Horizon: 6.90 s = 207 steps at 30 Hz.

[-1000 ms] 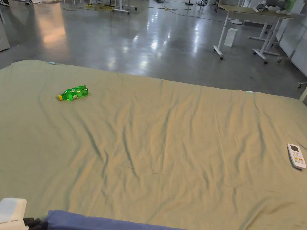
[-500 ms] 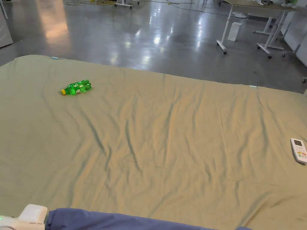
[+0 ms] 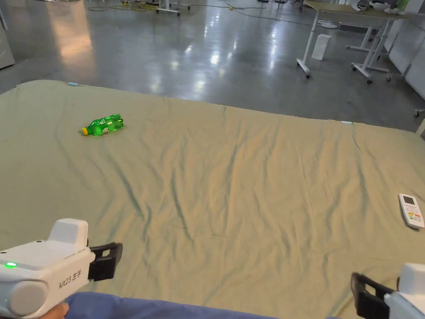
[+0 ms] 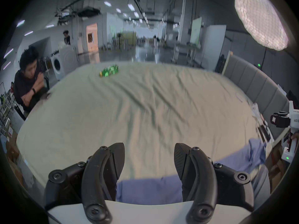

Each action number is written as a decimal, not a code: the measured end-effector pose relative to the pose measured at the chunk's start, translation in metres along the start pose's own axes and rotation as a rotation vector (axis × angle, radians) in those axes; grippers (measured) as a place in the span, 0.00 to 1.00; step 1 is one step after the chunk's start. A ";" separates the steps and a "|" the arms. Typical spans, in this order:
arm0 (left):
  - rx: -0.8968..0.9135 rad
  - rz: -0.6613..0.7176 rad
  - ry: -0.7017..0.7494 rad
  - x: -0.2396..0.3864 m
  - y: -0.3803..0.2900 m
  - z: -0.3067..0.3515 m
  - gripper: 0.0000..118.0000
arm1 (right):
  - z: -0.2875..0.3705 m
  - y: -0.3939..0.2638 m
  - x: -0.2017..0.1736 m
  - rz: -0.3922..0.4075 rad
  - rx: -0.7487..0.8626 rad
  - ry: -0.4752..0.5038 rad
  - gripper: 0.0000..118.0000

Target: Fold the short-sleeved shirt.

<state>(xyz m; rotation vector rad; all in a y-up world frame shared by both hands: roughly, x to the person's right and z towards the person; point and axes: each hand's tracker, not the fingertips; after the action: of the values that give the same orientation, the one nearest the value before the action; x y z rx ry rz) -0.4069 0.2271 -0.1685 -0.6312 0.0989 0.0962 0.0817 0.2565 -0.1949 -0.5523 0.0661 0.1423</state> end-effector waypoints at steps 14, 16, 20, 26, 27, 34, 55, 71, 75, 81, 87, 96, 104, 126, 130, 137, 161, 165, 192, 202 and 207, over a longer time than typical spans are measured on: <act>0.440 -0.025 0.123 0.059 0.036 0.020 0.18 | 0.000 0.033 -0.099 0.021 0.522 -0.093 0.04; 0.438 -0.010 0.125 0.056 0.036 0.018 0.11 | 0.001 0.036 -0.103 0.022 0.518 -0.089 0.00; 0.447 0.010 0.139 0.051 0.029 0.022 0.00 | 0.004 0.043 -0.105 0.008 0.529 -0.116 0.00; 0.373 -0.011 0.136 0.023 0.020 0.030 0.00 | -0.002 0.040 -0.100 -0.025 0.482 -0.080 0.00; 0.329 -0.006 0.115 0.014 0.017 0.028 0.00 | -0.003 0.039 -0.099 -0.017 0.476 -0.069 0.00; -0.019 0.160 -0.079 -0.076 -0.008 0.014 0.00 | -0.009 0.031 -0.095 0.024 0.420 -0.046 0.00; -0.441 0.680 -0.679 -0.186 -0.115 -0.076 0.69 | -0.016 0.004 -0.083 0.012 0.317 -0.045 0.00; -0.553 0.527 -0.591 -0.150 -0.115 -0.086 0.10 | -0.014 -0.001 -0.085 0.027 0.288 -0.047 0.00; -0.563 0.476 -0.559 -0.100 -0.070 -0.037 0.09 | -0.011 0.000 -0.084 0.040 0.285 -0.050 0.00; -0.549 0.443 -0.445 -0.134 -0.042 -0.026 0.09 | -0.007 0.000 -0.081 0.046 0.280 -0.051 0.00; -0.524 0.368 -0.263 -0.184 -0.014 -0.004 0.09 | -0.009 -0.003 -0.082 0.064 0.269 -0.035 0.00; -0.544 0.383 -0.196 -0.131 -0.005 0.027 0.09 | -0.014 -0.010 -0.086 0.048 0.263 -0.007 0.00; -0.545 0.442 -0.434 -0.051 -0.007 0.021 0.09 | -0.011 -0.012 -0.080 0.044 0.261 -0.017 0.00; -0.761 0.267 -0.274 0.079 -0.057 -0.082 0.31 | -0.005 -0.023 -0.063 0.008 0.240 -0.035 0.00; -0.708 0.291 -0.329 0.070 -0.046 -0.076 0.44 | -0.008 -0.026 -0.062 0.006 0.237 -0.031 0.00; -0.604 0.372 -0.463 0.038 -0.029 -0.039 0.46 | -0.010 -0.028 -0.055 -0.009 0.227 -0.039 0.00; -0.640 0.286 -0.465 0.112 -0.084 -0.071 0.10 | -0.013 -0.038 -0.058 -0.029 0.175 -0.025 0.00; -0.630 0.317 -0.462 0.113 -0.083 -0.072 0.08 | -0.015 -0.039 -0.058 -0.025 0.176 -0.022 0.00; -0.500 0.545 -0.479 -0.114 -0.088 -0.061 0.61 | -0.017 -0.031 -0.070 -0.033 0.183 0.028 0.00; -0.450 0.770 -0.719 -0.113 -0.136 -0.095 0.57 | -0.009 -0.025 -0.075 -0.064 0.173 0.078 0.00; -0.488 0.688 -0.678 -0.095 -0.140 -0.102 0.21 | -0.012 -0.028 -0.075 -0.094 0.146 0.095 0.00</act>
<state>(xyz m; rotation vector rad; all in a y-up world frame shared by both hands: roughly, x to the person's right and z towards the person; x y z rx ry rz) -0.4910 0.0481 -0.1574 -0.9974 -0.3806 1.0137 0.0114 0.2180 -0.1830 -0.4149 0.1420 0.0193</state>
